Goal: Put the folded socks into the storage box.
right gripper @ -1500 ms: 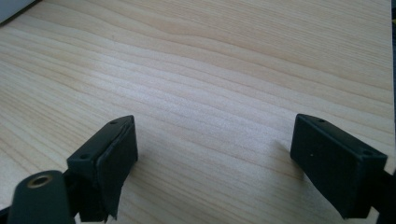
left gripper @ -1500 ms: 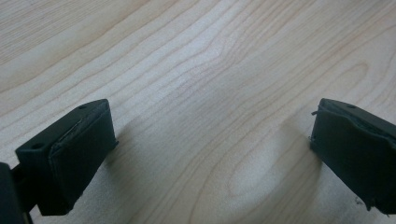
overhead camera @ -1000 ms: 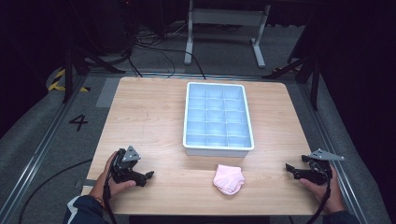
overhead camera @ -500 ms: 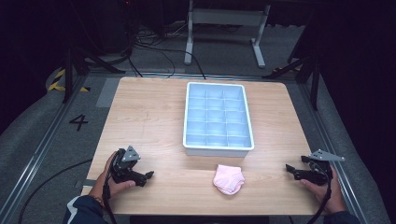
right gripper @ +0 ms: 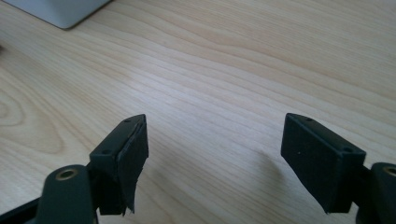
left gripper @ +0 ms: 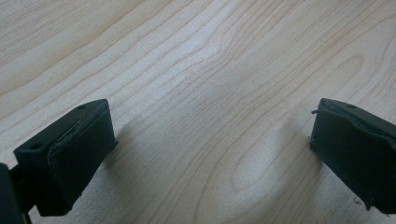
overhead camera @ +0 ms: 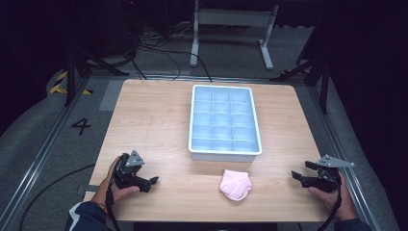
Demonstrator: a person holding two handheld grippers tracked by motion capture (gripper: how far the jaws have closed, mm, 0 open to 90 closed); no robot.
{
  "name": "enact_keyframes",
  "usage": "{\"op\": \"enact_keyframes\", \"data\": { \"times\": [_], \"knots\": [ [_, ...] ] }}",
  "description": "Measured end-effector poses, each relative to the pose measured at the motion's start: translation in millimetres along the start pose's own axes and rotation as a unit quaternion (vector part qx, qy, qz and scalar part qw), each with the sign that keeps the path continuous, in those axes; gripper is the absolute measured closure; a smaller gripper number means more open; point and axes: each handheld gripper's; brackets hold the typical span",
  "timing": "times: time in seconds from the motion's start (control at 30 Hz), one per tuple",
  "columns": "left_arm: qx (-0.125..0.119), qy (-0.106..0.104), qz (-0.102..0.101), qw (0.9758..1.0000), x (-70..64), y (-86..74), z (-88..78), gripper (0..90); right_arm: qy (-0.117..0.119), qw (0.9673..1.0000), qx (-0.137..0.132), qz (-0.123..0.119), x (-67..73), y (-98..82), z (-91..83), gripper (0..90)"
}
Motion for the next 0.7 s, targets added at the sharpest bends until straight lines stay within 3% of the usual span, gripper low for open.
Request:
{"op": "enact_keyframes", "data": {
  "times": [0.37,0.57,0.7],
  "knots": [
    [-0.001,0.002,-0.004,1.0,-0.7,-0.2,0.0,0.1,0.07,0.9968,-0.005,-0.036,37.4,21.3,-3.5,26.2],
    [-0.001,0.002,-0.004,1.0,-0.6,-0.2,0.1,0.1,0.108,0.9923,-0.003,-0.061,59.6,30.1,-1.6,26.9],
    [-0.001,0.002,-0.004,1.0,-0.6,-0.2,0.1,0.1,0.145,0.9871,-0.003,-0.068,76.5,38.4,1.0,27.7]
  ]
}}
Point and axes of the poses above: each handheld gripper's, and its own axes: z roughly forward along the jaws, y roughly out of its top, x roughly to its left, and after that the axes turned 13 degrees about -x, right-handed
